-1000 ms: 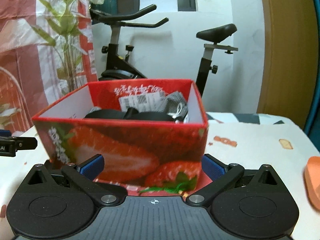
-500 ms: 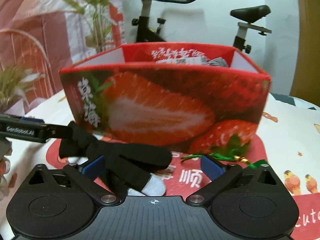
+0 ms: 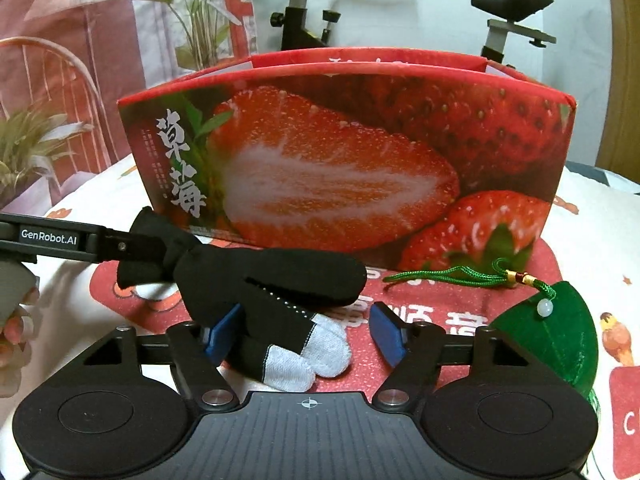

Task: Organize soft objects
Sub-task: 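Move both tools down to the black glove with white fingertips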

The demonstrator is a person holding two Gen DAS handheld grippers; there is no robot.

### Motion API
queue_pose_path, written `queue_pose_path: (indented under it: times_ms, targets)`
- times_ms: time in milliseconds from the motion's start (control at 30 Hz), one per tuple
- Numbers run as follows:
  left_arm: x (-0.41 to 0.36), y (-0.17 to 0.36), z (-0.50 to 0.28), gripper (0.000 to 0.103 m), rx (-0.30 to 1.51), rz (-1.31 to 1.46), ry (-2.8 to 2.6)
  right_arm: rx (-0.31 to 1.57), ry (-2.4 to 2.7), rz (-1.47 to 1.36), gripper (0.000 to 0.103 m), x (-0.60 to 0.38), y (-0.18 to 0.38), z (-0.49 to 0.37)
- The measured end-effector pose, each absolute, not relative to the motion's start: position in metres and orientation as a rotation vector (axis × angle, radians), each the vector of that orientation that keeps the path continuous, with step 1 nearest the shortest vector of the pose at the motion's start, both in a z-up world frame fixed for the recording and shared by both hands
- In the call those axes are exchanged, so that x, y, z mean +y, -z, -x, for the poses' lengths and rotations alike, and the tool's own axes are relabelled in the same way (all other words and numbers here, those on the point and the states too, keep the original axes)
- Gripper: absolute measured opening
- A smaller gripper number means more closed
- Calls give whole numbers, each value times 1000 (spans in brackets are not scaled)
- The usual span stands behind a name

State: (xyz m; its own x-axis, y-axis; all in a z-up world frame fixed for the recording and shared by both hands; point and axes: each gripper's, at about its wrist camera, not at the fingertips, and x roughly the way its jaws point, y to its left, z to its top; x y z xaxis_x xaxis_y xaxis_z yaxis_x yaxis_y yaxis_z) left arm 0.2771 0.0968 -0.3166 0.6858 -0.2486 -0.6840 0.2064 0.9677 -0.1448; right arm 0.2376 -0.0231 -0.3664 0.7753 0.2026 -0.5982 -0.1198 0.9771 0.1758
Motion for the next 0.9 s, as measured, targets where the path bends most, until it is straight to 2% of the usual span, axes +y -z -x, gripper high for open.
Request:
queue_pose_path:
  times_ms: [200,500,600,800,900]
  targets:
    - [72,323,-273,103,784,-145,240,655,-184,-119,63,-21,367,-235]
    - [75,323,-272,103,783,-112,238,655,-188,-129,60,-22,368,-236]
    - [82,321,-275,103,787,-67,250,651,-196,-132,56,-22,368,-235]
    - [110,312,-280,101,787,225,306,647,-209,-131,52,-21,368,-234]
    - [108,313,-283,90,773,254,332,646,-210,-127,52,-20,368,-235]
